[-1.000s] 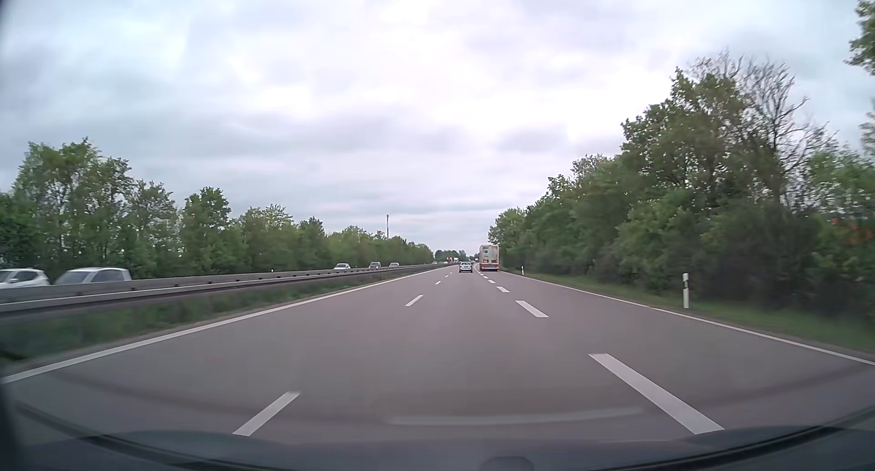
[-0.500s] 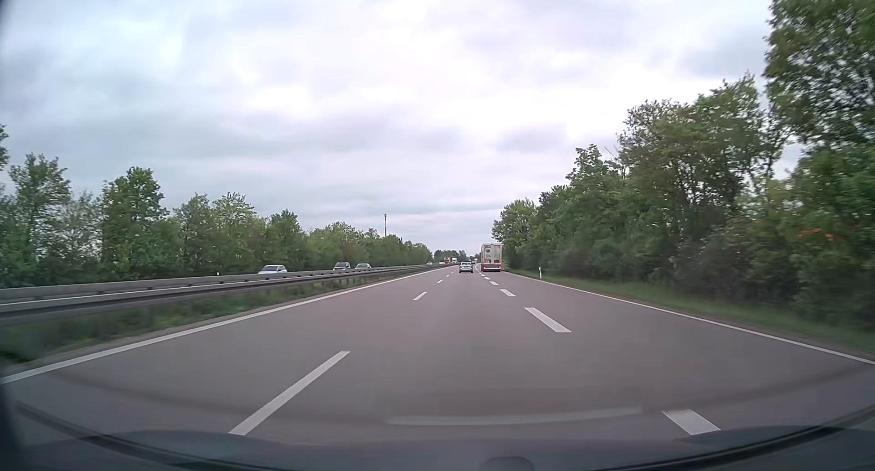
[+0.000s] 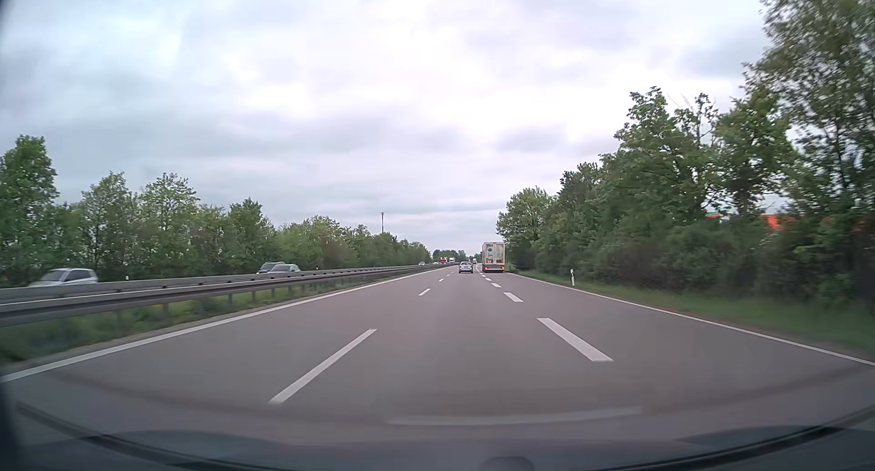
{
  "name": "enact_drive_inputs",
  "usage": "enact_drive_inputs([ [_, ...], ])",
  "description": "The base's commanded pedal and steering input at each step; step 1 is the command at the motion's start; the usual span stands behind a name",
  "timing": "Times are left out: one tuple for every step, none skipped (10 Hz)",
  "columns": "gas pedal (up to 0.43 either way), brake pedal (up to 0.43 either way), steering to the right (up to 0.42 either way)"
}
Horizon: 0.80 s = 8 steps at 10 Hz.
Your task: Follow the waypoints while adhering to traffic rules and regulations
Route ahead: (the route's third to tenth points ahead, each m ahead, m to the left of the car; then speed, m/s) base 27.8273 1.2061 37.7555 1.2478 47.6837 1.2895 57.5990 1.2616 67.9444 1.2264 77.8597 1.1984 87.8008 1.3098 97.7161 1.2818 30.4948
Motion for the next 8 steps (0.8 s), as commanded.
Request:
enact_drive_inputs([
  [0.209,0.000,0.000],
  [0.209,0.000,0.000],
  [0.209,0.000,0.000],
  [0.209,0.000,0.000],
  [0.209,0.000,0.000],
  [0.209,0.000,0.000],
  [0.209,0.000,0.000],
  [0.209,0.000,-0.001],
])
